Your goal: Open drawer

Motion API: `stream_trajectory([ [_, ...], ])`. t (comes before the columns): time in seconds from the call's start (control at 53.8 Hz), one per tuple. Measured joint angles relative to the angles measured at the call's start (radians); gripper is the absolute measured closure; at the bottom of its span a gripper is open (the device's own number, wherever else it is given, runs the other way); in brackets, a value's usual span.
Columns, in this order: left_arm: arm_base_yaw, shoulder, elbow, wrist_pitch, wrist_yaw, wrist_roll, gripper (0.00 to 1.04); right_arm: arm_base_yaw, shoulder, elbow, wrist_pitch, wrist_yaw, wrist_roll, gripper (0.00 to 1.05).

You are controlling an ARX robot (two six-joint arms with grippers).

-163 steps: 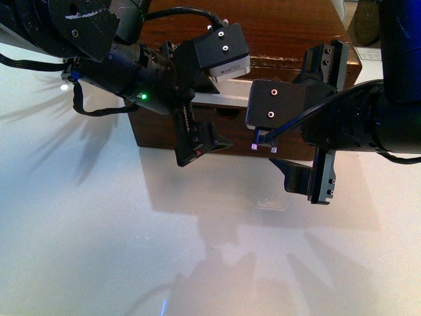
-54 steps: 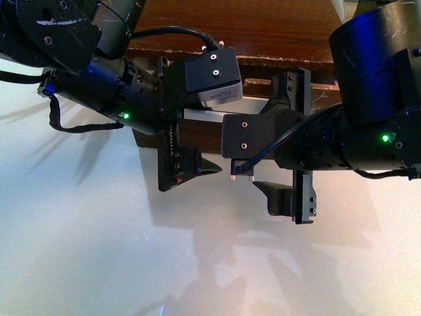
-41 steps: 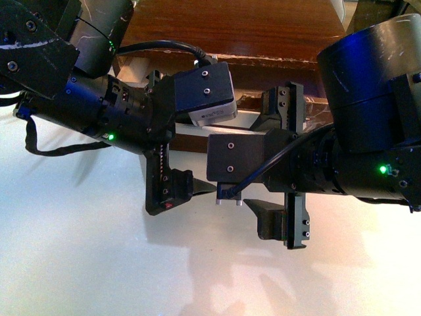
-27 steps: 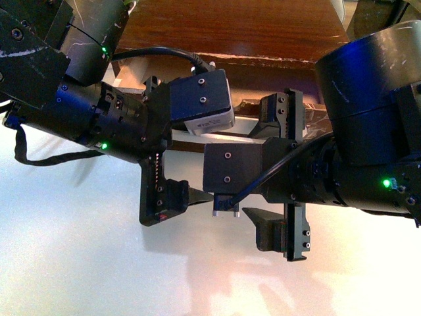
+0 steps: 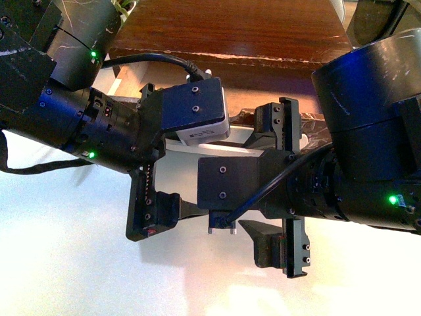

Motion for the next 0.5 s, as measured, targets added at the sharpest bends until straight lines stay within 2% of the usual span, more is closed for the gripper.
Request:
stream_trajectory([
  [0.502, 0.006, -0.016, -0.026, 0.031, 0.003, -0.008, 0.08, 0.003, -0.007, -0.026, 0.064, 0.023, 0.031, 0.09],
])
